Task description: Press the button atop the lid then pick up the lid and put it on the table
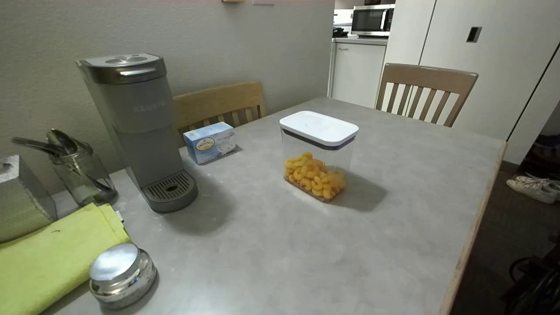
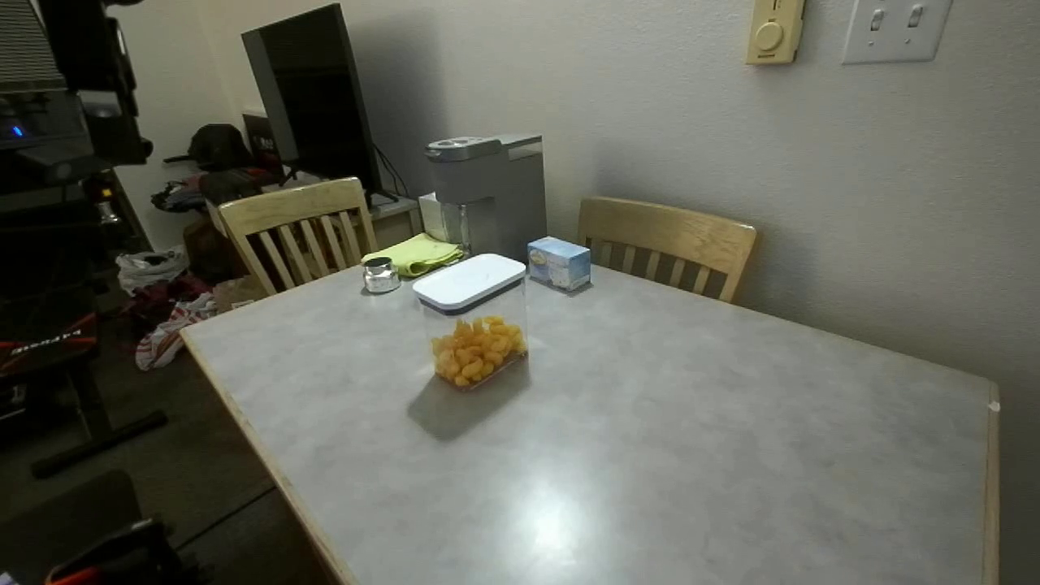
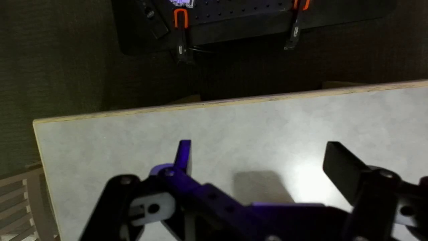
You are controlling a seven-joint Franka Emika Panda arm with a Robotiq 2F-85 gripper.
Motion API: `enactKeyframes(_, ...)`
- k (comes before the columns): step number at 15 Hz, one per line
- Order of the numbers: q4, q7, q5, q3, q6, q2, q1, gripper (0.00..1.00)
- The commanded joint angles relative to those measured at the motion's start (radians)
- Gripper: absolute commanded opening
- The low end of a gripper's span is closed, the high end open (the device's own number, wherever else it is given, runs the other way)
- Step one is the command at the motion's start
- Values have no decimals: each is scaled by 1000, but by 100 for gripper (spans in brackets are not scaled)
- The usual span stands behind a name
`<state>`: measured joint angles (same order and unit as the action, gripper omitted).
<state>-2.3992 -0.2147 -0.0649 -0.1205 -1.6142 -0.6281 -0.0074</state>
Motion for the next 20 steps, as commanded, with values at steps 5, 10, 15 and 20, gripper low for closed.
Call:
enactKeyframes(5, -56, -60, 13, 12, -239, 8, -2, 100)
enactKeyframes(10, -116, -145, -1, -1, -499, 59, -26, 100)
enactKeyframes(15, -112, -182, -28, -6, -722, 172, -49, 100)
enactKeyframes(20, -3, -149, -24, 14, -813, 352, -54, 100)
